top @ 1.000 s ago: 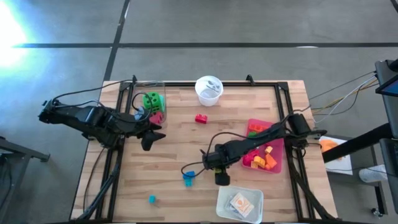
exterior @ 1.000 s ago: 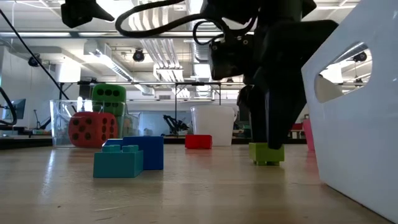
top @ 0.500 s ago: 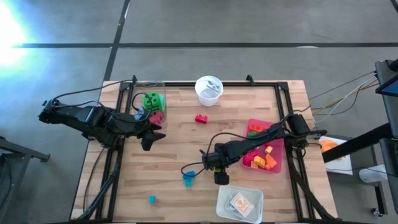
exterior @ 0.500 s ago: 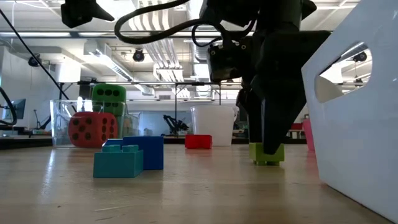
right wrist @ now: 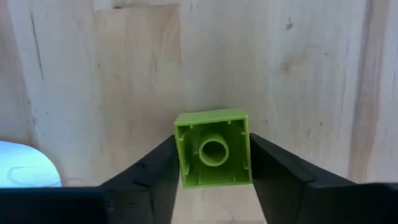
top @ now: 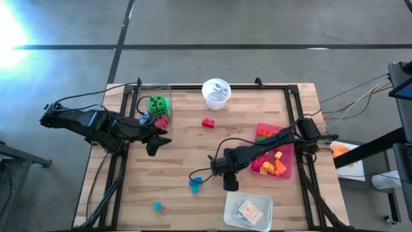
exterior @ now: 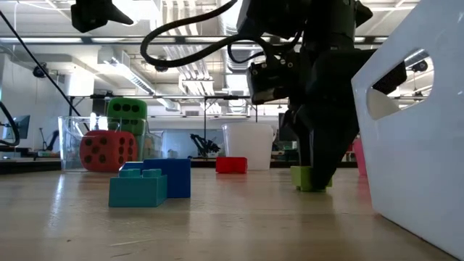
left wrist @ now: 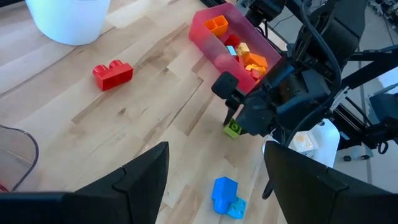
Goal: Pick & Place Toys
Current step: Put the light green game piece into the pink bin, then put the light blue game piece into the pink bin
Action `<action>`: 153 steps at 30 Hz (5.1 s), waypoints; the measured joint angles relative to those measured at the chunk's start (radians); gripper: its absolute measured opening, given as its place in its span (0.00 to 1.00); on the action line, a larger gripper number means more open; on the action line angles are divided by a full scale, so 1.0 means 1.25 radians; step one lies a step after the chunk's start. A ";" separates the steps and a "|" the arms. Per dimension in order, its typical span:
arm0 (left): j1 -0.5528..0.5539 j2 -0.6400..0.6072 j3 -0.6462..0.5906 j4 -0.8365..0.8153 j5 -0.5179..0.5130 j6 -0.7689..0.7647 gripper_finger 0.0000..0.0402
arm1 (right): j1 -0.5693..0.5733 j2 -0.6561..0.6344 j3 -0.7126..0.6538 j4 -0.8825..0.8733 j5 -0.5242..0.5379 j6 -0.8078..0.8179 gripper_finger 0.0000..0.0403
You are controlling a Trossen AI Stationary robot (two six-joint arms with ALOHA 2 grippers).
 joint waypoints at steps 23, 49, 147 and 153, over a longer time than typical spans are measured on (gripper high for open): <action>0.000 0.000 0.000 0.000 -0.002 0.003 0.66 | -0.002 -0.092 0.012 -0.043 -0.006 0.020 0.32; 0.000 0.000 0.000 -0.007 -0.001 0.006 0.66 | -0.002 -0.527 -0.022 -0.542 0.094 0.623 0.32; 0.001 0.000 0.000 -0.007 -0.002 0.000 0.66 | -0.111 -0.475 -0.443 -0.165 -0.053 0.731 0.68; 0.001 0.000 0.000 -0.007 -0.002 -0.001 0.66 | -0.111 -0.480 -0.443 -0.168 -0.052 0.738 0.80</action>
